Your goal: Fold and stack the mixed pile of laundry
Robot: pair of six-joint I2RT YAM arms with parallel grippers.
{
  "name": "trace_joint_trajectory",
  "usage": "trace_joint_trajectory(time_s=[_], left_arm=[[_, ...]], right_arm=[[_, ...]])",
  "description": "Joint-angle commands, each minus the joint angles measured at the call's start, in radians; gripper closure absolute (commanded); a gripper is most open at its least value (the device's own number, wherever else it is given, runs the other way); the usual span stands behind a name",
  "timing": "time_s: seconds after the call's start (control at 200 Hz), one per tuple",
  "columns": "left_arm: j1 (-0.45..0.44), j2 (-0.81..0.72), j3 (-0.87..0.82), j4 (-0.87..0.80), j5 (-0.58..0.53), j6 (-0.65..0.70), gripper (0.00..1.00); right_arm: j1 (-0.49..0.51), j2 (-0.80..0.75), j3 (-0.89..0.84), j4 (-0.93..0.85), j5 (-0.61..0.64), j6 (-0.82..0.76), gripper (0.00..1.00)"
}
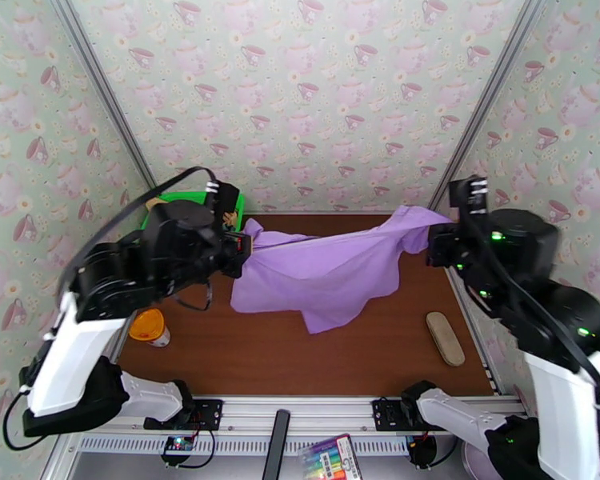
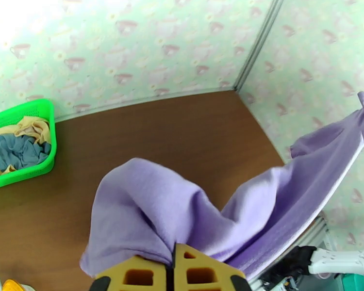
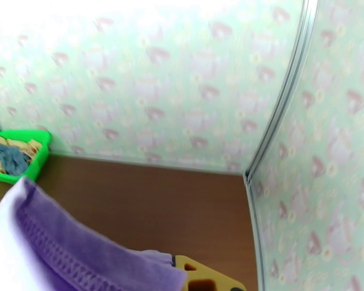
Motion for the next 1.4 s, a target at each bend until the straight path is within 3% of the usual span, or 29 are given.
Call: trace_joint_trajectory(time_s=[0.0, 0.18, 0.28, 0.346, 0.386, 0.456, 0.481, 0.501, 0.686, 0.776, 0.892, 1.077, 1.237, 1.392], left_arm=[[-0.036, 0.047, 0.067, -0.223, -0.102, -0.054, 0.93], [-0.028, 0.21, 0.137, -0.363, -0.153, -0.064, 0.9], [0.055, 0.302, 0.116, -0.332, -0.135, -0.022, 0.9], [0.135, 0.358, 0.065, -0.241, -0.067, 0.031, 0.87], [0.19, 0.398, 0.037, -0.176, -0.008, 0.062, 0.74], [0.267, 0.493, 0.02, -0.065, 0.078, 0.111, 0.28], [0.285, 0.535, 0.028, -0.034, 0.101, 0.131, 0.06], [0.296, 0.568, 0.045, -0.013, 0.119, 0.147, 0.01], [0.33, 0.868, 0.363, -0.049, 0.169, 0.219, 0.0], [0.349, 0.899, 0.381, -0.06, 0.169, 0.221, 0.0], [0.385, 0.816, 0.128, 0.037, 0.194, 0.227, 0.05], [0.46, 0.637, -0.294, 0.259, 0.26, 0.273, 0.38], [0.464, 0.534, -0.529, 0.39, 0.267, 0.431, 0.34], [0.443, 0.492, -0.636, 0.536, 0.29, 0.558, 0.33]], right_arm=[[-0.006, 0.048, 0.099, -0.119, 0.05, -0.048, 1.0], [-0.006, 0.134, 0.012, -0.073, 0.176, -0.094, 1.0], [-0.008, 0.216, -0.121, 0.045, 0.264, -0.128, 1.0], [-0.022, 0.299, -0.19, 0.124, 0.303, -0.138, 1.0], [-0.039, 0.361, -0.208, 0.179, 0.318, -0.135, 1.0], [-0.078, 0.482, -0.218, 0.262, 0.33, -0.119, 1.0], [-0.091, 0.538, -0.216, 0.286, 0.337, -0.114, 1.0], [-0.101, 0.577, -0.211, 0.303, 0.346, -0.11, 1.0], [-0.18, 0.907, -0.124, 0.355, 0.427, -0.091, 1.0], [-0.205, 0.992, -0.113, 0.372, 0.439, -0.09, 1.0], [-0.229, 1.032, -0.126, 0.398, 0.426, -0.084, 1.0], [-0.237, 1.047, -0.142, 0.407, 0.389, -0.074, 1.0], [-0.236, 1.032, -0.16, 0.397, 0.358, -0.06, 1.0], [-0.237, 1.01, -0.179, 0.383, 0.324, -0.037, 1.0]])
